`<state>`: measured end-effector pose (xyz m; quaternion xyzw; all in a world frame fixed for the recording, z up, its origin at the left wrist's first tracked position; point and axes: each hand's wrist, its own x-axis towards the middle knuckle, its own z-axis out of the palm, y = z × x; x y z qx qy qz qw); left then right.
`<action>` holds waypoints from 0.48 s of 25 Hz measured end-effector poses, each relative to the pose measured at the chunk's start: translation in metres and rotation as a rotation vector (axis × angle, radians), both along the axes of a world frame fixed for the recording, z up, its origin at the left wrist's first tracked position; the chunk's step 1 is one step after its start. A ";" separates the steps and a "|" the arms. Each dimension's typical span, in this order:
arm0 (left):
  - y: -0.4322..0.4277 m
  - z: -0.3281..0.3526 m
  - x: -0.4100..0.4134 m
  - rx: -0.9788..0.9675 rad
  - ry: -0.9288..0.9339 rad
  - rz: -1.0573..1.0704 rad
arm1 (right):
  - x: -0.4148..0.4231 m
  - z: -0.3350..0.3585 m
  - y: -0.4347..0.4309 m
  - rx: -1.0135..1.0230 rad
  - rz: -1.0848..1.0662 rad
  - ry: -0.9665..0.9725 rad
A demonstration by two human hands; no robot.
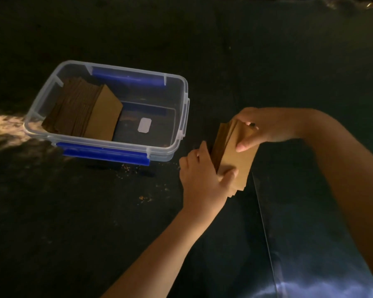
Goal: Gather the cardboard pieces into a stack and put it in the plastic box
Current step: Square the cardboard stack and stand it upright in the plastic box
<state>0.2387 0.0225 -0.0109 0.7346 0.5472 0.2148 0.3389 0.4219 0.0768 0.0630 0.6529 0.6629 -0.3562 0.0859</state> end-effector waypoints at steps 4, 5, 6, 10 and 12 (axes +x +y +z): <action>-0.028 -0.001 -0.007 -0.193 -0.141 -0.033 | 0.009 -0.002 -0.058 0.154 -0.175 0.301; -0.031 0.000 -0.004 -0.249 -0.204 -0.044 | 0.007 -0.004 -0.072 0.203 -0.216 0.329; -0.034 0.002 -0.004 -0.297 -0.268 -0.047 | 0.004 -0.008 -0.086 0.265 -0.264 0.341; -0.045 0.016 -0.041 -0.340 -0.459 -0.002 | -0.041 -0.022 -0.138 0.536 -0.467 0.424; -0.046 0.020 -0.080 -0.226 -0.407 0.018 | -0.083 -0.032 -0.145 0.580 -0.517 0.528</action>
